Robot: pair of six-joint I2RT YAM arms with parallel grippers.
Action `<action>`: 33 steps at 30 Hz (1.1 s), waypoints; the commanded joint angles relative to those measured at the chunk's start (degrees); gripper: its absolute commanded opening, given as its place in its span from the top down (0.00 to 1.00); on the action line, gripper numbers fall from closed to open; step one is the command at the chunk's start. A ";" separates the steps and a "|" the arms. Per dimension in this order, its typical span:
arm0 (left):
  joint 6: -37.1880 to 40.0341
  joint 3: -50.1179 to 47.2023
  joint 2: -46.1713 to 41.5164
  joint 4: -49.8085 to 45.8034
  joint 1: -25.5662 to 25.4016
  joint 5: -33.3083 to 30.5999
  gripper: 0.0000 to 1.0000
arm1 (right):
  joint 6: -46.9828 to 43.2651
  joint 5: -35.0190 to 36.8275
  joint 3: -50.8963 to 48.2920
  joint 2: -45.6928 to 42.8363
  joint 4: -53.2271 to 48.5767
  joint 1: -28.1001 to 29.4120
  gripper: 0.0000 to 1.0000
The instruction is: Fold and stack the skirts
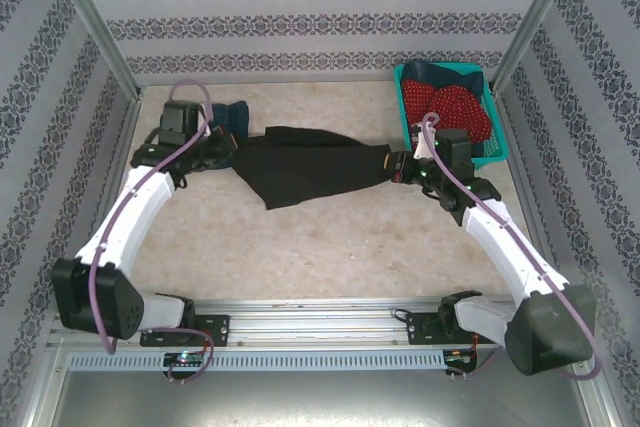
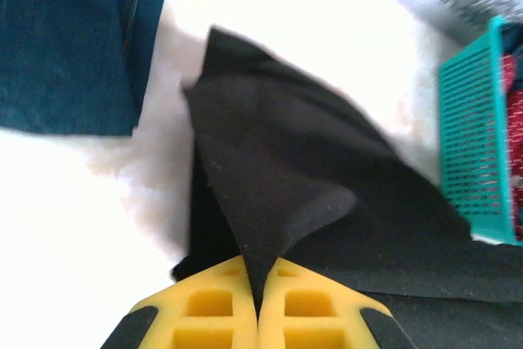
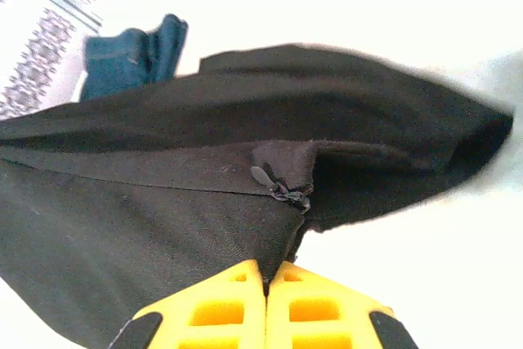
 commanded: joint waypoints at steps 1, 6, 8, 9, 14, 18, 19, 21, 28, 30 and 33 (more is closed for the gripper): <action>3.67 6.81 -2.45 -8.64 0.81 -5.42 1.00 | -1.90 0.78 4.52 -3.38 -0.26 -1.80 1.00; 5.12 14.44 -4.25 -13.13 0.83 -4.87 1.00 | -3.22 -1.11 8.94 -6.06 -1.56 -2.02 1.00; 5.85 17.88 -5.31 -15.68 0.83 -4.94 1.00 | -3.60 -1.84 10.56 -7.83 -2.53 -2.17 1.00; 6.36 19.61 -6.01 -17.09 0.83 -4.89 1.00 | -3.77 -2.20 11.25 -9.04 -3.29 -2.10 1.00; 7.81 25.67 -9.46 -21.21 0.84 -4.52 1.00 | -2.78 -3.43 11.34 -15.21 -4.80 -2.12 1.00; 7.21 27.10 -9.39 -19.64 0.83 -0.11 0.99 | -0.62 -6.26 8.50 -16.83 0.24 -2.11 1.00; 7.03 26.94 -8.45 -18.79 0.85 1.16 0.98 | -0.25 -6.15 8.12 -15.87 1.23 -2.11 1.00; 7.11 26.80 -4.43 -17.43 0.83 0.61 0.97 | 0.78 -5.92 7.62 -11.26 3.78 -2.06 0.99; 11.81 42.22 29.43 -14.28 2.08 4.38 0.70 | 0.97 0.91 25.89 24.22 -2.09 -1.31 0.74; 11.98 53.29 39.95 -20.40 2.01 3.75 0.30 | 0.89 2.56 33.24 32.18 -6.64 -0.78 0.58; 11.96 65.43 49.14 -28.66 1.57 3.40 0.03 | 1.42 3.62 36.27 36.96 -8.34 -0.05 0.37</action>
